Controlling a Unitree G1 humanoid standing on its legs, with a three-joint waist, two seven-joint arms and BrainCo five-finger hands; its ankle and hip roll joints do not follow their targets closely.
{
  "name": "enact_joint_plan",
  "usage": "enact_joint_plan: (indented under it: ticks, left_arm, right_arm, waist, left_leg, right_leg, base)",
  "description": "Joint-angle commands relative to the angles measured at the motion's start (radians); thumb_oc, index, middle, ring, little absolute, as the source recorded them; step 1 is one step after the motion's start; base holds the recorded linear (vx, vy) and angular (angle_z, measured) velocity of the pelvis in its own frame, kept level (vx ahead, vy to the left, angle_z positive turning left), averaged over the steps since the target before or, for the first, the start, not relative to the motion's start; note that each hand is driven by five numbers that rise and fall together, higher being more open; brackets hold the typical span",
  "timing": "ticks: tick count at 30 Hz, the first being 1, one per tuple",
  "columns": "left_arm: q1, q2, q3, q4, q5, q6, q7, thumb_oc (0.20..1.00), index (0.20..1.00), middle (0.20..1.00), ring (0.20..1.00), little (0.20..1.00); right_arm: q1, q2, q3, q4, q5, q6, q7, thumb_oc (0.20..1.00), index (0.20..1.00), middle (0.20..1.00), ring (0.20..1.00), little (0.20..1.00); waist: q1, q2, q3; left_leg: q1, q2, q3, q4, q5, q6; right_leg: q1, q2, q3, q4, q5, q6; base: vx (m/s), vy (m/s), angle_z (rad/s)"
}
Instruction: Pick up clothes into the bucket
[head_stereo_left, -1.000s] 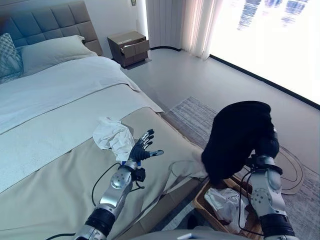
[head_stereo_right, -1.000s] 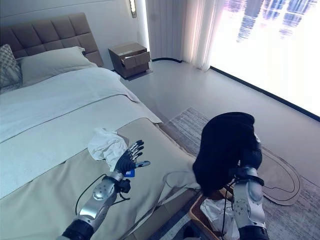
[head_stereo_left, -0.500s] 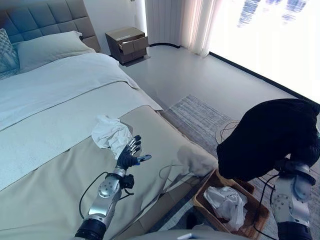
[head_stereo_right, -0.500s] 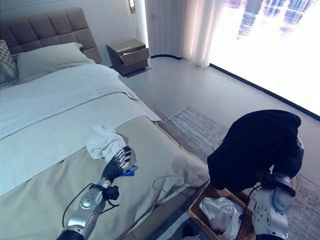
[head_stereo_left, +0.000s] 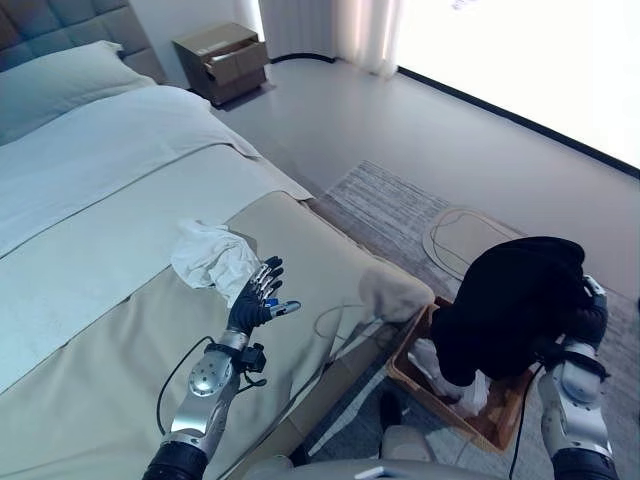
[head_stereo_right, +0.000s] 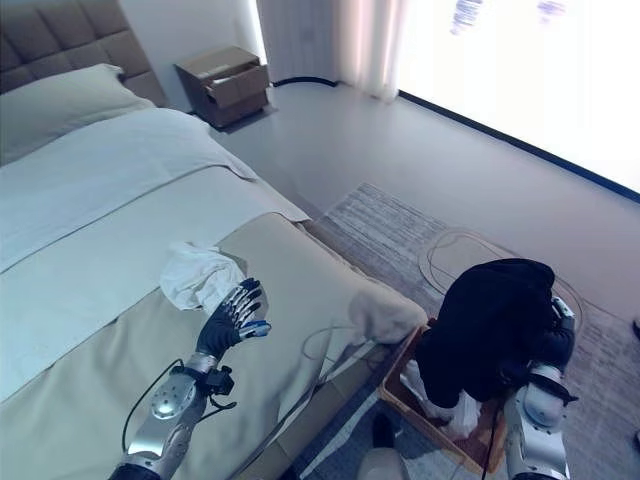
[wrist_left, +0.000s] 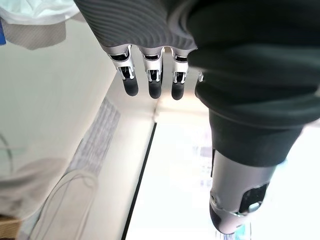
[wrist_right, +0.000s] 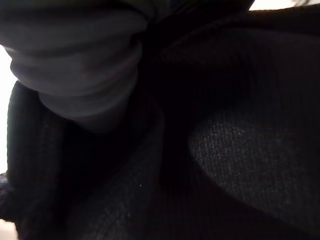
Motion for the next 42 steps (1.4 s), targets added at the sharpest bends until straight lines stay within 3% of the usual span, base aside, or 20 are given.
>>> enact_joint_plan:
  ticks: [1,4,7,9,13,15,17,21,23,24,28,34,36,42]
  left_arm:
    - [0.011,0.028,0.054,-0.1,-0.04,-0.073,0.003,1.0,1.0,1.0,1.0,1.0]
    - [0.026,0.031,0.073,-0.1,-0.051,-0.074,0.008,1.0,1.0,1.0,1.0,1.0]
    - [0.044,0.041,0.093,-0.108,-0.043,-0.073,0.014,1.0,1.0,1.0,1.0,1.0]
    - [0.052,0.051,0.099,-0.113,-0.047,-0.073,0.021,1.0,1.0,1.0,1.0,1.0]
    - [0.047,0.049,0.1,-0.118,-0.051,-0.073,0.03,1.0,1.0,1.0,1.0,1.0]
    - [0.027,0.051,0.084,-0.131,-0.057,-0.075,0.033,1.0,1.0,1.0,1.0,1.0]
    - [-0.014,0.053,0.05,-0.154,-0.08,-0.089,0.05,1.0,1.0,1.0,1.0,1.0]
    - [-0.064,0.058,0.029,-0.165,-0.076,-0.109,0.092,1.0,1.0,1.0,1.0,1.0]
    - [-0.093,0.06,0.029,-0.175,-0.091,-0.118,0.118,1.0,1.0,1.0,1.0,1.0]
    - [-0.105,0.048,0.027,-0.187,-0.103,-0.126,0.134,1.0,1.0,1.0,1.0,1.0]
    - [-0.113,0.07,0.02,-0.255,-0.094,-0.141,0.151,1.0,1.0,1.0,1.0,1.0]
    - [-0.08,0.096,-0.02,-0.324,-0.143,-0.146,0.155,1.0,1.0,1.0,1.0,1.0]
    - [-0.093,0.097,-0.056,-0.32,-0.133,-0.138,0.17,1.0,1.0,1.0,1.0,1.0]
    - [-0.114,0.095,-0.11,-0.329,-0.123,-0.134,0.185,1.0,1.0,1.0,1.0,1.0]
  right_arm:
    - [-0.118,-0.043,-0.011,-0.048,-0.015,-0.06,-0.024,0.2,0.2,0.2,0.2,0.2]
    - [-0.116,-0.038,0.002,-0.069,-0.014,-0.049,-0.012,0.2,0.2,0.2,0.2,0.2]
    - [-0.114,-0.029,0.007,-0.088,0.0,-0.045,0.002,0.2,0.2,0.2,0.2,0.2]
    - [-0.123,-0.025,0.023,-0.109,0.011,-0.042,0.007,0.2,0.2,0.2,0.2,0.2]
    - [-0.12,-0.024,0.046,-0.152,0.022,-0.038,0.029,0.2,0.2,0.2,0.2,0.2]
    - [-0.12,-0.034,0.062,-0.173,0.013,-0.038,0.036,0.2,0.2,0.2,0.2,0.2]
    - [-0.141,-0.051,0.081,-0.186,-0.021,-0.047,0.003,0.2,0.2,0.2,0.2,0.2]
    - [-0.216,-0.047,0.129,-0.141,-0.026,-0.057,-0.038,0.2,0.2,0.2,0.2,0.2]
    - [-0.282,-0.06,0.178,-0.054,-0.014,-0.062,-0.063,0.2,0.2,0.2,0.2,0.2]
    - [-0.334,-0.084,0.198,-0.009,-0.005,-0.066,-0.075,0.2,0.2,0.2,0.2,0.2]
    - [-0.421,-0.113,0.176,0.085,0.041,-0.067,-0.118,0.2,0.2,0.2,0.2,0.2]
    - [-0.628,-0.259,0.21,0.242,0.093,-0.051,-0.162,0.2,0.2,0.2,0.2,0.2]
    - [-0.702,-0.32,0.224,0.271,0.096,-0.043,-0.181,0.2,0.2,0.2,0.2,0.2]
    - [-0.833,-0.396,0.251,0.314,0.115,-0.048,-0.214,0.2,0.2,0.2,0.2,0.2]
  waist:
    - [0.018,-0.017,-0.027]
    - [0.009,-0.033,-0.035]
    - [0.01,-0.056,-0.05]
    - [0.016,-0.069,-0.046]
    - [0.027,-0.083,-0.03]
    - [0.022,-0.077,0.011]
    - [0.001,-0.045,0.086]
    - [-0.008,-0.021,0.138]
    - [0.018,-0.024,0.167]
    - [0.028,-0.017,0.183]
    - [0.01,0.003,0.196]
    - [0.031,0.045,0.204]
    - [0.03,0.061,0.221]
    - [0.027,0.087,0.237]
  left_leg:
    - [-0.079,-0.005,-0.107,0.158,-0.11,0.024]
    - [-0.098,0.003,-0.105,0.2,-0.124,0.015]
    - [-0.129,0.015,-0.095,0.239,-0.135,-0.001]
    - [-0.15,0.031,-0.082,0.278,-0.139,-0.009]
    - [-0.18,0.062,-0.077,0.325,-0.138,-0.027]
    - [-0.219,0.099,-0.101,0.377,-0.141,-0.039]
    - [-0.289,0.148,-0.149,0.425,-0.13,-0.056]
    - [-0.348,0.176,-0.175,0.431,-0.111,-0.061]
    - [-0.404,0.145,-0.268,0.494,-0.137,-0.077]
    - [-0.454,0.085,-0.384,0.498,-0.153,-0.087]
    - [-0.555,0.093,-0.343,0.504,-0.125,-0.089]
    - [-0.665,0.109,-0.274,0.522,-0.125,-0.076]
    - [-0.701,0.109,-0.269,0.526,-0.125,-0.077]
    - [-0.72,0.106,-0.265,0.506,-0.114,-0.079]
  right_leg:
    - [0.044,-0.178,-0.069,0.155,0.063,0.064]
    - [0.08,-0.234,-0.066,0.118,0.14,0.082]
    - [0.086,-0.246,-0.062,0.039,0.196,0.109]
    - [0.08,-0.238,-0.06,0.011,0.208,0.117]
    - [0.066,-0.206,-0.056,0.004,0.158,0.118]
    - [0.038,-0.185,-0.051,0.032,0.104,0.105]
    - [-0.017,-0.153,-0.033,0.109,0.047,0.078]
    - [-0.122,-0.124,0.012,0.175,0.017,0.06]
    - [-0.193,-0.089,0.065,0.193,0.009,0.044]
    - [-0.26,-0.077,0.1,0.224,0.003,0.046]
    - [-0.367,-0.109,0.096,0.275,0.008,0.05]
    - [-0.54,-0.109,0.147,0.326,0.007,0.051]
    - [-0.585,-0.113,0.16,0.348,0.001,0.052]
    - [-0.622,-0.113,0.165,0.367,-0.004,0.053]
  base:
    - [0.01,-0.08,-0.71]
    - [0.0,-0.12,-0.07]
    - [-0.02,-0.18,-0.1]
    - [-0.05,-0.19,-0.28]
    - [-0.06,-0.167,-0.48]
    - [-0.15,-0.214,-0.19]
    - [-0.24,-0.194,0.17]
    - [-0.2,-0.108,0.22]
    - [-0.16,-0.083,-0.29]
    - [-0.11,-0.02,-0.59]
    - [-0.13,0.009,-0.28]
    - [-0.06,0.046,-0.19]
    - [-0.05,-0.02,-0.08]
    - [0.0,-0.016,-0.06]
